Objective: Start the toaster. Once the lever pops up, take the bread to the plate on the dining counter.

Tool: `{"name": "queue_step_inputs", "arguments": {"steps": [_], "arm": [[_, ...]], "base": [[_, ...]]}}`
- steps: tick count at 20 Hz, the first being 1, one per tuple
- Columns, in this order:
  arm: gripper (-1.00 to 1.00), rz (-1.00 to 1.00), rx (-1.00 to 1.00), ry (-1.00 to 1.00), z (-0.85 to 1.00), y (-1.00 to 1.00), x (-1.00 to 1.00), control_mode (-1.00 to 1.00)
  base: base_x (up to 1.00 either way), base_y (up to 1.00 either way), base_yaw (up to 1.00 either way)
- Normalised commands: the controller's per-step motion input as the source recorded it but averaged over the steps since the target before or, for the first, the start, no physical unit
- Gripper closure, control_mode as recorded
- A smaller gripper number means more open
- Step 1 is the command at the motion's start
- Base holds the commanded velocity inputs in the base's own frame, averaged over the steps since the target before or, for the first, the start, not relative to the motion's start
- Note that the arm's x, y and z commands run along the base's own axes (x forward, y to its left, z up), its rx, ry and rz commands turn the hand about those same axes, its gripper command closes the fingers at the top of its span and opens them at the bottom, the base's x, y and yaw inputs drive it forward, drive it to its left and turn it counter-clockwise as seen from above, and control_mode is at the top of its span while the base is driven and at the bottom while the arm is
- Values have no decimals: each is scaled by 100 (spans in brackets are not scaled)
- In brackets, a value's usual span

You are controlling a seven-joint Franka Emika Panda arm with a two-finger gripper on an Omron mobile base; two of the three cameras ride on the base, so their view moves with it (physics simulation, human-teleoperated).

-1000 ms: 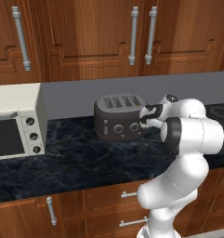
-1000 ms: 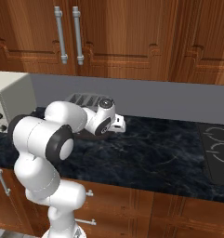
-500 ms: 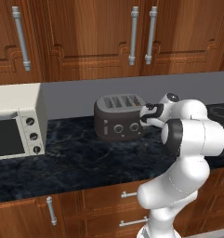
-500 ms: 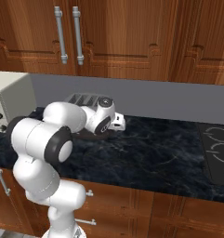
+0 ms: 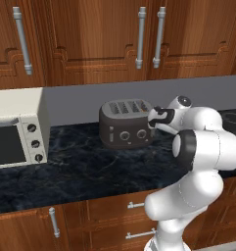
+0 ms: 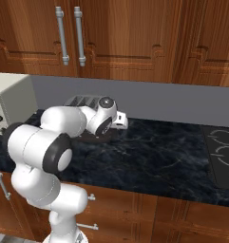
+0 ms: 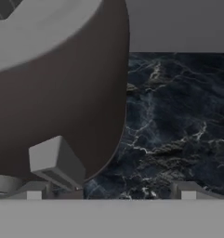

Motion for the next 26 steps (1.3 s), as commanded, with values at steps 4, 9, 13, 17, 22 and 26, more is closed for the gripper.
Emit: {"name": "queue_step_inputs", "arguments": {"steps": [4, 9, 13, 17, 22, 26], "arm": [[-100, 0, 0, -9, 15, 0, 0, -100], [-100, 0, 0, -9, 9, 0, -14, -100], [-100, 0, 0, -9, 10, 0, -8, -100], [-100, 0, 0, -13, 9, 0, -4, -100], [-100, 0, 0, -12, 26, 0, -2, -100], [-100, 0, 0, -13, 25, 0, -6, -100]], "base": [[0, 0, 0], [0, 0, 0], [0, 0, 0], [0, 0, 0], [0, 0, 0], [0, 0, 0]]}}
